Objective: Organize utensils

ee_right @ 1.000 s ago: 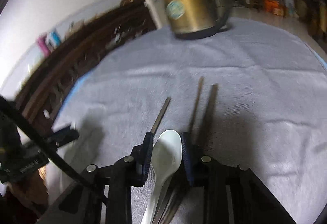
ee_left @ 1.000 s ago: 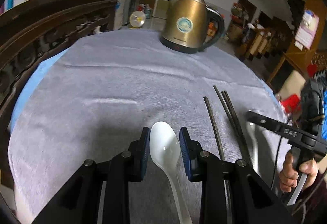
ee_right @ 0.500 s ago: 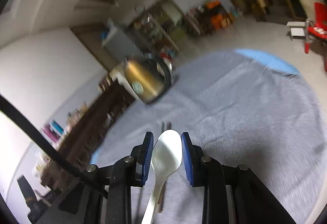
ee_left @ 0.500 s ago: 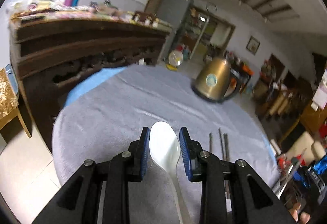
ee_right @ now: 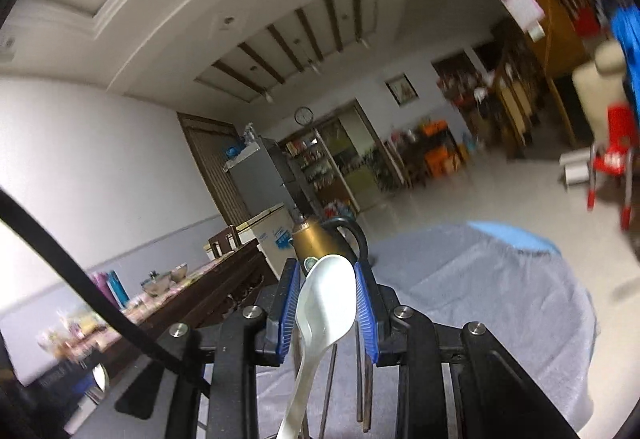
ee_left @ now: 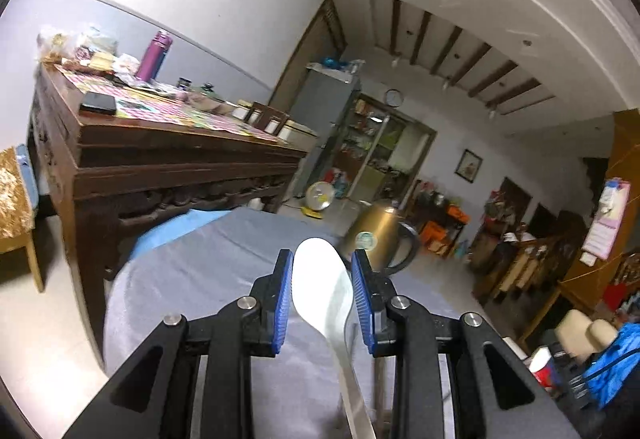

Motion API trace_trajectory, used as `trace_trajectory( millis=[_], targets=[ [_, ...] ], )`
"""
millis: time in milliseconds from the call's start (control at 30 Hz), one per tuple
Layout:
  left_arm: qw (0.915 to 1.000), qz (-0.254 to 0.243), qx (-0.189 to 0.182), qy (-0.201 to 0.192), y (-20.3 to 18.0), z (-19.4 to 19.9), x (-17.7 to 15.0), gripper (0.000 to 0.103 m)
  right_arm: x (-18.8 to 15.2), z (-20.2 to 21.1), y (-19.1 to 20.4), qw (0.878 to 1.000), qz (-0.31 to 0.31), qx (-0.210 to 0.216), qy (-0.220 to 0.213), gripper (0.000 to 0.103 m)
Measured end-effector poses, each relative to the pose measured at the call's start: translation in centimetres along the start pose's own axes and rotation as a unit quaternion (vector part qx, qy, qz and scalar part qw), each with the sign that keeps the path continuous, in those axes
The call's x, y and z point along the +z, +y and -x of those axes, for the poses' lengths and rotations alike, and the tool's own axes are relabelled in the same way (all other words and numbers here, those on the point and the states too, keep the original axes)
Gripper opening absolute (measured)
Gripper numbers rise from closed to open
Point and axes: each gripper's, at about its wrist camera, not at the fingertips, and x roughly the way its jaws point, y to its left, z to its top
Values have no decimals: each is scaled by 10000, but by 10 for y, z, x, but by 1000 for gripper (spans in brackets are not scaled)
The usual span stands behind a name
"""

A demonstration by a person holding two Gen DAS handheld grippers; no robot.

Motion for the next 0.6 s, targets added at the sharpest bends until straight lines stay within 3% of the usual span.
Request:
trace_trajectory(
  millis=[267,600],
  targets=[
    [9983,-17,-448,-382,-14,9,3,30,-33,2,26,9971,718,-186,-177,30],
    [9975,-433,-414,-376,-41,-8,-20,30,-47,-5,19,9960,873,-171,-100,30]
  ],
)
